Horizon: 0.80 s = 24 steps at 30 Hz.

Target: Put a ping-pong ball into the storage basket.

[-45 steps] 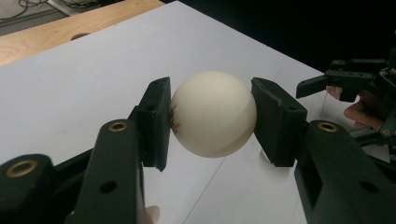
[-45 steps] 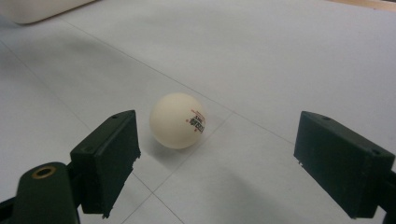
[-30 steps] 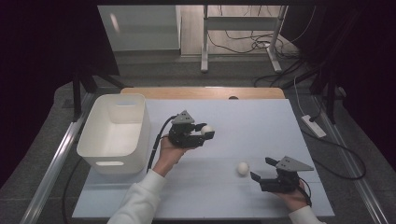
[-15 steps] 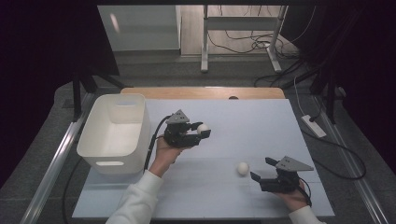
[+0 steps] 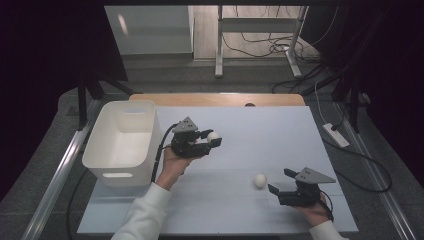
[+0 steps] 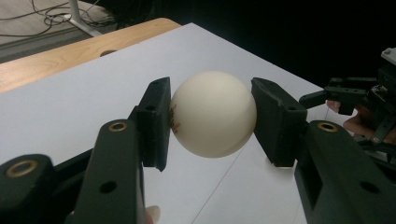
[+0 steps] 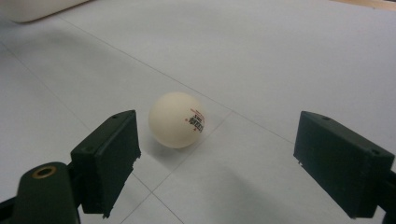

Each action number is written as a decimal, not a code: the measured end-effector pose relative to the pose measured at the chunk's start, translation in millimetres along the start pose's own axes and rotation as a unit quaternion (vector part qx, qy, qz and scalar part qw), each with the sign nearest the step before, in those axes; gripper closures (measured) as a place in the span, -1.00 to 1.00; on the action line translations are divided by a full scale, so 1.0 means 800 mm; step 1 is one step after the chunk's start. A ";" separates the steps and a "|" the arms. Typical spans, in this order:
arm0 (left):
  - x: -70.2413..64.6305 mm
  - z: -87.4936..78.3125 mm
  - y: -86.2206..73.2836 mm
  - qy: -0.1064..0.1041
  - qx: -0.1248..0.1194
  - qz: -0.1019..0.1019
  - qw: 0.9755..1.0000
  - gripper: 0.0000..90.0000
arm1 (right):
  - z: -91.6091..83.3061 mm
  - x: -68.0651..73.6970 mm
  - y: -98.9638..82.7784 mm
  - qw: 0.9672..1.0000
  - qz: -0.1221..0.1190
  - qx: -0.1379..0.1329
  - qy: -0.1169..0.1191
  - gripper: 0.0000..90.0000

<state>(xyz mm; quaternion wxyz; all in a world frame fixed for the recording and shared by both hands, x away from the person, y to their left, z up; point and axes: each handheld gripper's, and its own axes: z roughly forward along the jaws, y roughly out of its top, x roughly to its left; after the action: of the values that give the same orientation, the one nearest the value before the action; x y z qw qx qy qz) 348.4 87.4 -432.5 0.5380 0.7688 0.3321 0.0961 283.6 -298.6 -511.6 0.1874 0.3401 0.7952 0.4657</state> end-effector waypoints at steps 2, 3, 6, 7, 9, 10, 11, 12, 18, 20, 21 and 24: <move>0.001 -0.002 0.000 0.001 -0.001 0.000 1.000 0.13 | 0.000 0.000 0.000 1.000 0.000 0.000 0.000 -0.69; 0.001 -0.004 0.000 0.002 -0.002 0.000 1.000 0.13 | 0.000 0.000 0.000 1.000 0.000 0.000 0.000 -0.69; 0.003 -0.007 0.000 0.004 -0.004 -0.001 1.000 0.13 | 0.000 0.000 0.000 1.000 0.000 0.001 0.000 -0.69; 0.003 -0.008 0.000 0.004 -0.005 -0.001 1.000 0.13 | 0.000 0.000 0.000 1.000 -0.001 0.001 -0.001 -0.69; 0.004 -0.010 0.000 0.005 -0.007 -0.001 1.000 0.13 | 0.001 0.000 0.000 1.000 -0.001 0.001 -0.001 -0.69; 0.004 -0.010 0.000 0.006 -0.009 -0.003 1.000 0.13 | 0.001 0.000 0.000 1.000 -0.001 0.001 -0.001 -0.69; 0.004 -0.011 0.001 0.006 -0.010 -0.004 1.000 0.13 | 0.001 0.000 0.000 1.000 -0.001 0.001 -0.001 -0.69; 0.004 -0.012 0.001 0.007 -0.011 -0.004 1.000 0.13 | 0.001 0.000 0.000 1.000 0.000 0.002 -0.001 -0.69; 0.005 -0.017 0.002 0.010 -0.016 -0.005 1.000 0.13 | 0.000 0.000 0.000 1.000 -0.001 0.000 -0.001 -0.69; 0.006 -0.019 0.003 0.011 -0.018 -0.005 1.000 0.13 | 0.000 0.000 0.000 1.000 -0.001 0.000 0.000 -0.69; 0.006 -0.021 0.003 0.012 -0.019 -0.005 1.000 0.13 | 0.000 0.000 0.000 1.000 -0.001 0.000 -0.001 -0.69; 0.008 -0.024 0.003 0.014 -0.021 -0.006 1.000 0.13 | 0.000 0.000 0.000 1.000 -0.001 0.000 -0.001 -0.69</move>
<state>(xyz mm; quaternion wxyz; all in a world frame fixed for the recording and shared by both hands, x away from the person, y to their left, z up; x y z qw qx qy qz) 344.4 105.1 -423.7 0.5501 0.7537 0.3422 0.1109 283.8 -298.5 -511.7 0.1884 0.3399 0.7950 0.4657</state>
